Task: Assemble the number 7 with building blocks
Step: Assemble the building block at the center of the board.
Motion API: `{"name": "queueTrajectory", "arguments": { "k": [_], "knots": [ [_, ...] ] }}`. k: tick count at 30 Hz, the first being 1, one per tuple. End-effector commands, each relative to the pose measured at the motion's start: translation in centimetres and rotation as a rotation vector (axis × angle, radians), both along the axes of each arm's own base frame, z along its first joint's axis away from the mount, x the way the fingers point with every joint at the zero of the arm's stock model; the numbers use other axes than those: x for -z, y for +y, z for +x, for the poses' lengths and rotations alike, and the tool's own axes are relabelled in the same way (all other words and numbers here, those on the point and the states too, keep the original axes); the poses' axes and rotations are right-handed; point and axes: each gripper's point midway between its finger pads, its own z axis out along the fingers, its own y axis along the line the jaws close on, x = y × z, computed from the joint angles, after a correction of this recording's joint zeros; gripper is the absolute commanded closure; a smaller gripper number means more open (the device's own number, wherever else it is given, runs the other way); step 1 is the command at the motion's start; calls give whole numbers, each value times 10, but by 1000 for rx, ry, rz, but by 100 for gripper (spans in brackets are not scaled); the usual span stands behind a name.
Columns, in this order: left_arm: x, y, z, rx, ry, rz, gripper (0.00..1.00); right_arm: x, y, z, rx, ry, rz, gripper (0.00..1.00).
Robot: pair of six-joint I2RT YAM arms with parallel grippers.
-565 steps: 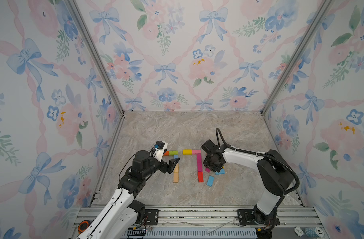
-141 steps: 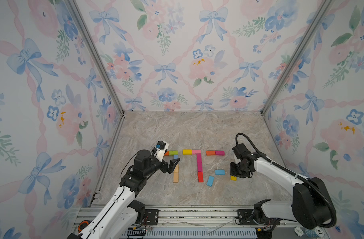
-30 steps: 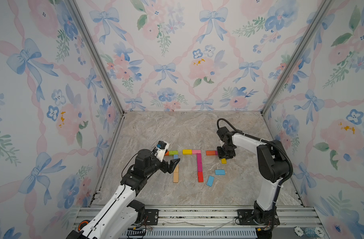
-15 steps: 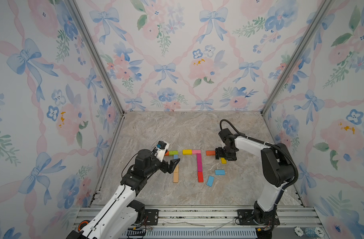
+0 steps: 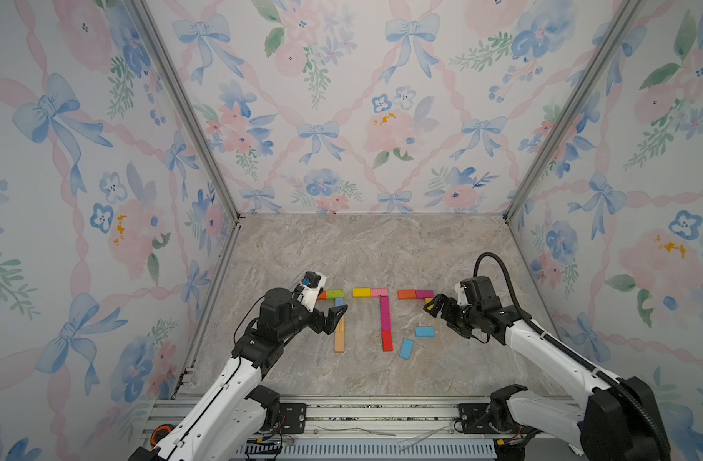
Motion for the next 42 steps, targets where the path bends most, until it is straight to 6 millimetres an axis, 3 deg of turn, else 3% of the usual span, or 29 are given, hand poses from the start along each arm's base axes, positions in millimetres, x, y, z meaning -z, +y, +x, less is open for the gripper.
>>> {"name": "queueTrajectory", "arguments": {
  "k": [1, 13, 42],
  "knots": [
    [3, -1, -4, 25, -5, 1, 2, -8, 7, 7, 32, -30, 137, 1],
    [4, -30, -34, 254, -67, -22, 2, 23, 9, 9, 48, 24, 222, 0],
    [10, -31, -36, 255, -61, 2, 2, 53, 15, 35, 72, 39, 205, 1]
  ]
}}
